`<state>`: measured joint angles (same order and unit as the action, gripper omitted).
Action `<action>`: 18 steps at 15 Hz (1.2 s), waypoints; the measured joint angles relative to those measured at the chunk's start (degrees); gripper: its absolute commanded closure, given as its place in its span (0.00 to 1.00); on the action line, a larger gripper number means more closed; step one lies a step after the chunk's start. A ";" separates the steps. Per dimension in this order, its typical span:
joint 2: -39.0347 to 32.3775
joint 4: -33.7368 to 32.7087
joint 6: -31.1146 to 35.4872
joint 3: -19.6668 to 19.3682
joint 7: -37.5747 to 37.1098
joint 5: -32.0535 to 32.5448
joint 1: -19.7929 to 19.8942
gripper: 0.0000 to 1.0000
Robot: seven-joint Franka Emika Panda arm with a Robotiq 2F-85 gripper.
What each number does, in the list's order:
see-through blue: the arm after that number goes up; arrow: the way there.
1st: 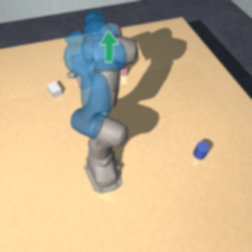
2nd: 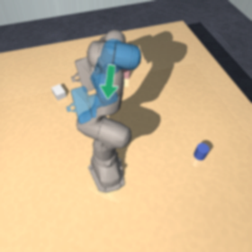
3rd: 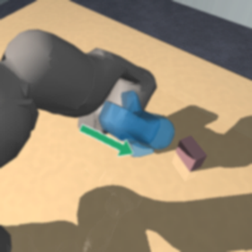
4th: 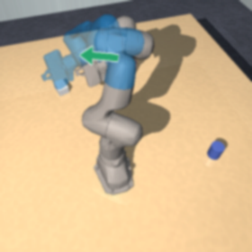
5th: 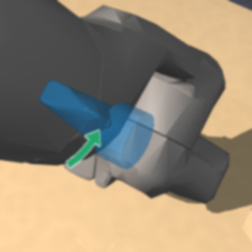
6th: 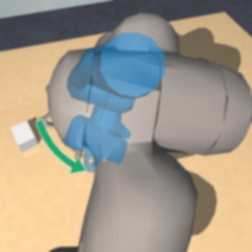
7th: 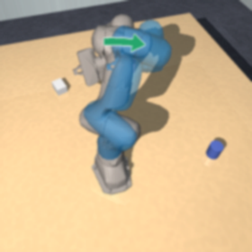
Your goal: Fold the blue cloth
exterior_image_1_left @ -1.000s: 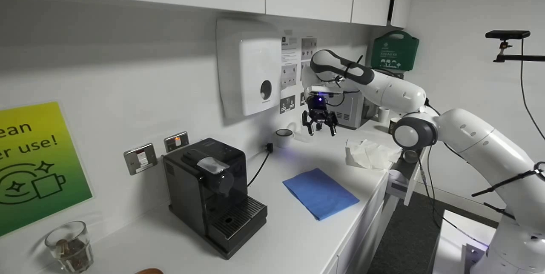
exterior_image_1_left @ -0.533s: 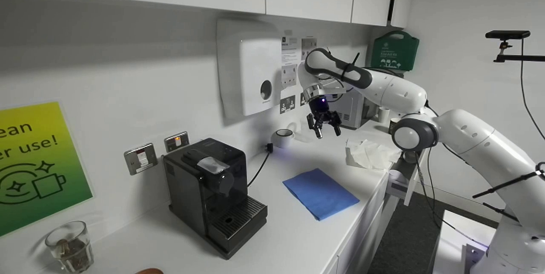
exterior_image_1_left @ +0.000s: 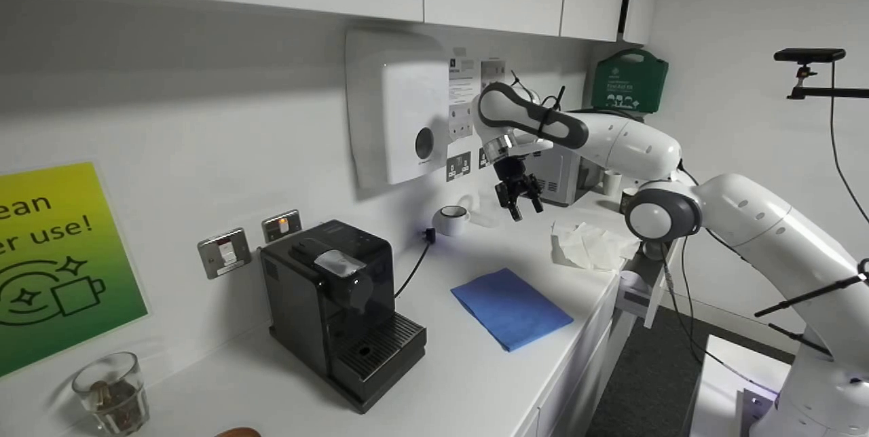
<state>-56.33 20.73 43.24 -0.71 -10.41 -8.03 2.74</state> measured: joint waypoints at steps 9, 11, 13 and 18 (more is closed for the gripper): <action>0.08 0.00 13.36 0.02 9.63 3.07 -0.12 0.00; 0.08 0.00 16.41 0.02 10.12 3.08 -0.01 0.00; 0.07 0.01 18.17 0.02 10.60 3.12 0.15 0.00; 0.07 0.02 18.45 0.08 11.12 3.12 0.38 0.00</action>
<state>-56.26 20.75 61.69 -0.63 0.71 -4.91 3.12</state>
